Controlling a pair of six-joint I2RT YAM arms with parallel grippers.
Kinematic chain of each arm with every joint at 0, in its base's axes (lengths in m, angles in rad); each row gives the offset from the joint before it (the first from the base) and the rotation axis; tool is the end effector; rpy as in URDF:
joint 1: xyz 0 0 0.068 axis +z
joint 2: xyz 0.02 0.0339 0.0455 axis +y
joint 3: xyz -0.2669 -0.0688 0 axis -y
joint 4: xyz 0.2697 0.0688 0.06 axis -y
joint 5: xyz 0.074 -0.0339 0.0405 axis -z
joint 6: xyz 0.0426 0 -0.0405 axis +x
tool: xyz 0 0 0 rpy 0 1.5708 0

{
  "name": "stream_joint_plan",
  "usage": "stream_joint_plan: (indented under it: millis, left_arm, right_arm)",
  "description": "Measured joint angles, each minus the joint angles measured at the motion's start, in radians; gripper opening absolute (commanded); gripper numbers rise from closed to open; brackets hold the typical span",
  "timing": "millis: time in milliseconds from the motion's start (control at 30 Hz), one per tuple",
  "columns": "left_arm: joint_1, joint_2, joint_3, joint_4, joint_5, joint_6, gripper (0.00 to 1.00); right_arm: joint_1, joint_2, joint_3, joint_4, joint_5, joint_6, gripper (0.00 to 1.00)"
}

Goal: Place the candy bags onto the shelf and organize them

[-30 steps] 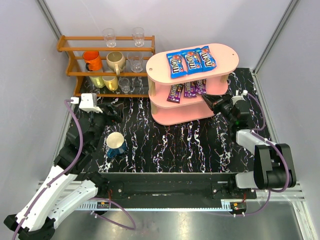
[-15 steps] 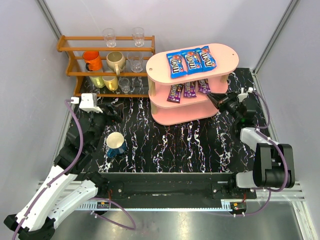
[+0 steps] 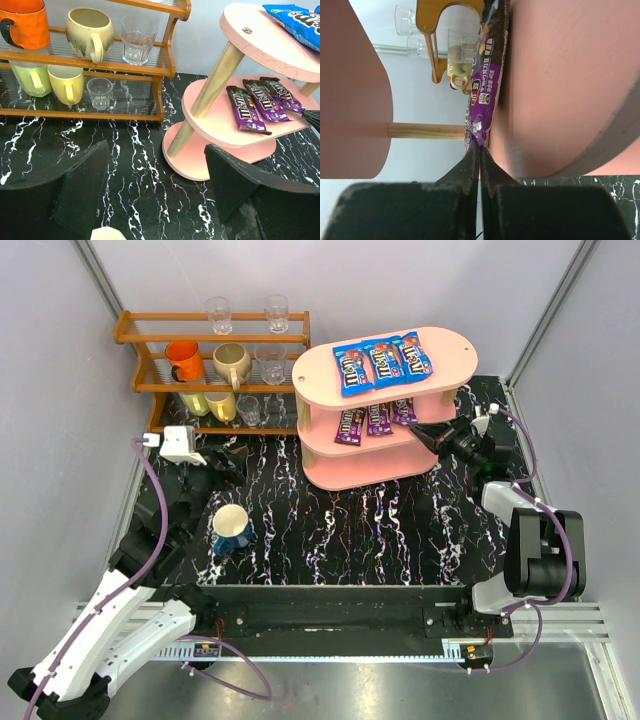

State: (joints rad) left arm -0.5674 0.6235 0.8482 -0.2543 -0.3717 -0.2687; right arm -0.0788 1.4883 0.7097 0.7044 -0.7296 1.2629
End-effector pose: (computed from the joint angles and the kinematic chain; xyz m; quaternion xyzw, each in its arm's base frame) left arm 0.1487 -0.0764 0.3846 -0.0224 0.7164 -0.1568 0.6794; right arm 0.3388 0.0017 0.2250 0.2355 0.6872 0.5717 0.3815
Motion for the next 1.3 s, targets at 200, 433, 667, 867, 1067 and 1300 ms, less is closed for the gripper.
stream_joint_plan:
  millis: [200, 433, 667, 867, 1067, 1300]
  left_arm:
    - [0.000, 0.000, 0.000, 0.000, 0.000, 0.003, 0.82]
    - [0.000, 0.000, 0.000, -0.001, 0.000, 0.004, 0.82]
    - [0.000, 0.000, 0.000, -0.008, 0.000, 0.006, 0.82]
    - [0.000, 0.000, 0.000, -0.016, 0.000, 0.007, 0.82]
    - [0.000, 0.001, 0.000, -0.016, 0.000, 0.007, 0.82]
    - [0.000, 0.001, 0.000, -0.017, 0.000, 0.007, 0.82]
  right_arm:
    - [0.000, 0.000, 0.036, -0.044, -0.040, -0.045, 0.00]
    - [-0.023, 0.021, 0.095, -0.071, -0.108, -0.084, 0.00]
    - [-0.053, 0.105, 0.136, -0.023, -0.196, -0.058, 0.00]
    - [-0.054, 0.146, 0.136, 0.026, -0.238, -0.019, 0.00]
    - [-0.054, 0.148, 0.138, 0.046, -0.259, -0.005, 0.00]
    - [-0.054, 0.151, 0.148, 0.076, -0.275, 0.013, 0.00]
